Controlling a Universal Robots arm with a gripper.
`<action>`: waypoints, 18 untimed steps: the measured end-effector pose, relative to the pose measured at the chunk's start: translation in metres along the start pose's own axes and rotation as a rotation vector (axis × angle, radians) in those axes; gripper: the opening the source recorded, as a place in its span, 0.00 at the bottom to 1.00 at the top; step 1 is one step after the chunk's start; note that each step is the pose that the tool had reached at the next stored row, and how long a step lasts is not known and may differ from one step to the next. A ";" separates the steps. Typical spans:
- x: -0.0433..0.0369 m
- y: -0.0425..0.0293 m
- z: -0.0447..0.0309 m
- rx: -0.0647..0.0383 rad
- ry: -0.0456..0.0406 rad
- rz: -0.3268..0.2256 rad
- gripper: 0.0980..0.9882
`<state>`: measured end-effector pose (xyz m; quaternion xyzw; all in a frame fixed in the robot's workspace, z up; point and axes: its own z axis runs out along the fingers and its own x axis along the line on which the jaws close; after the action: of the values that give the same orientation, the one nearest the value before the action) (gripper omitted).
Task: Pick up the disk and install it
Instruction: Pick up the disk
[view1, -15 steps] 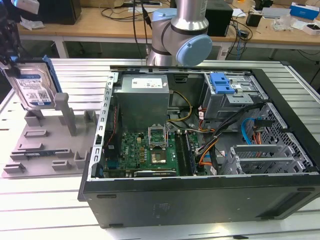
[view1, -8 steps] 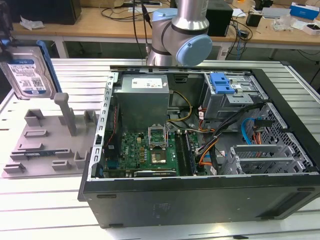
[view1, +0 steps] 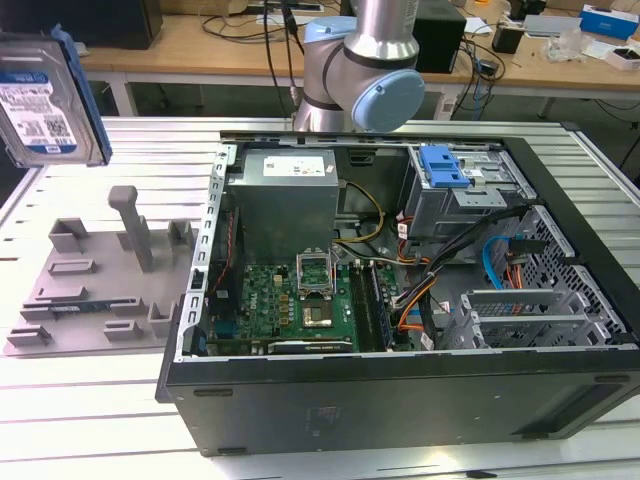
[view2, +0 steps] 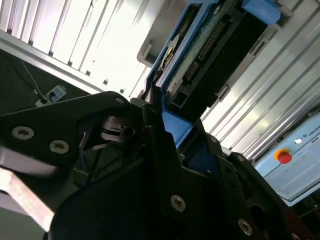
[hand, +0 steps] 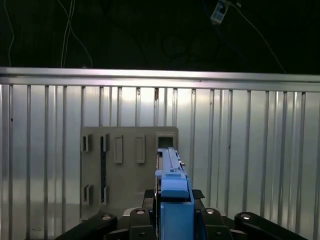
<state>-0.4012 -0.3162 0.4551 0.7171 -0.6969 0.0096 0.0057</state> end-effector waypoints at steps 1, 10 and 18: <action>0.0001 -0.0001 -0.0047 0.000 0.0000 0.000 0.30; 0.0009 -0.0012 -0.0355 0.000 -0.0019 -0.001 0.30; 0.0327 -0.0343 -0.0381 -0.004 -0.0018 -0.001 0.30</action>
<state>-0.3662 -0.3471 0.4941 0.7175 -0.6965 0.0074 0.0067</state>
